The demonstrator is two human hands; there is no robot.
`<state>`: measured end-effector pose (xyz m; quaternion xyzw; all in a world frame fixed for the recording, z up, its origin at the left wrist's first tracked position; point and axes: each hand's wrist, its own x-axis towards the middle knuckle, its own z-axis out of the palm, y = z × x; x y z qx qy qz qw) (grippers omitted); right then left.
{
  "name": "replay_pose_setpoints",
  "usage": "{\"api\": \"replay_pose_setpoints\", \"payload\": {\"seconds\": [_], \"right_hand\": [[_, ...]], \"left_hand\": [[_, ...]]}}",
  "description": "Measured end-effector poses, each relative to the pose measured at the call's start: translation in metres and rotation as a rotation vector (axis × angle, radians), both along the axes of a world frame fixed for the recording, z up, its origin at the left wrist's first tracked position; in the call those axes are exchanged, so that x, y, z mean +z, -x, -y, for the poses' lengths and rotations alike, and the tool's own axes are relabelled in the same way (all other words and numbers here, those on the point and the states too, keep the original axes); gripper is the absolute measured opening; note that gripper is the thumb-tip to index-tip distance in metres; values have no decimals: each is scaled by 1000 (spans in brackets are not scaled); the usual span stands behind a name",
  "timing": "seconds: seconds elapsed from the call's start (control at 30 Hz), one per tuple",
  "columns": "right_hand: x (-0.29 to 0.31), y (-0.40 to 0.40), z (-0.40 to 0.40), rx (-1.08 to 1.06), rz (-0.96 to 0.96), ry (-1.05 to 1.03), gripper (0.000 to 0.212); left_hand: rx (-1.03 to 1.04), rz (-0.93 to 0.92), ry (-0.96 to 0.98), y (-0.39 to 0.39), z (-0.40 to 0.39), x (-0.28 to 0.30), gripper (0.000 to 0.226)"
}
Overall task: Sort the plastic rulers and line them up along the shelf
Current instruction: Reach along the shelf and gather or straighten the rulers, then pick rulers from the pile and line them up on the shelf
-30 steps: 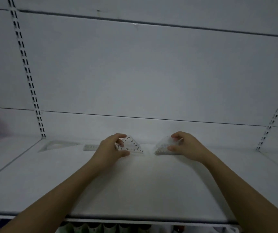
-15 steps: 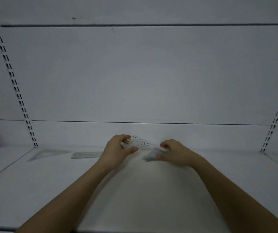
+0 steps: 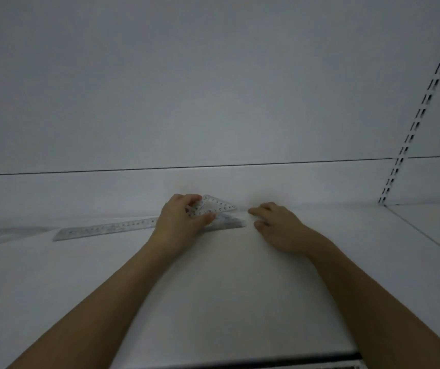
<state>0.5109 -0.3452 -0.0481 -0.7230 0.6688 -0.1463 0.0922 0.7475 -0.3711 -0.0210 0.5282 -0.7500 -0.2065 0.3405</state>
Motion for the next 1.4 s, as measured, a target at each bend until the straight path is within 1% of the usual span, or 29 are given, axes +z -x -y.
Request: {"api": "replay_pose_setpoints", "payload": {"seconds": [0.07,0.13,0.23,0.3,0.43,0.63,0.7,0.77,0.83,0.9,0.93,1.0,1.07,1.13,1.27,1.4], "right_hand": [[4,13,-1,-32,7,-60,46],[5,16,1,-43,1,-73,46],[1,11,3,-66,-33,-37,45],[-3,8,3,-87,-56,15,43],[-11,2,0,-123,-108,130,39],[-6,-5,-8,-137,-95,88,38],[-1,-10,-16,-174,-105,65,39],[5,-14,-29,-264,-128,49,42],[11,-17,-44,-322,-140,-20,46],[19,-20,-61,-337,-147,-112,52],[25,-21,-70,-341,-144,-151,55],[39,-22,-89,-354,-120,-197,58],[56,-23,-109,-362,-100,-202,54],[71,-27,-130,-375,-99,-176,48],[90,-27,-167,-413,-99,-103,38],[101,-11,-206,-454,-82,-80,35]], "left_hand": [[4,45,7,2,3,-4,56],[15,63,4,2,7,-9,57],[13,120,-12,4,12,-14,58],[13,185,-32,4,15,-17,60],[8,239,-41,4,17,-19,63],[-49,235,-11,3,6,-16,63],[-59,239,27,2,-5,-15,59],[-53,296,105,1,-17,-13,54],[-81,383,213,3,-29,-7,50],[-160,429,270,8,-45,0,50],[-208,449,266,12,-56,2,52],[-298,503,192,21,-77,3,60],[-364,536,88,28,-94,2,65],[-392,525,19,33,-106,4,67],[-422,488,-38,45,-126,13,66],[-459,511,-17,71,-146,31,65]]}}
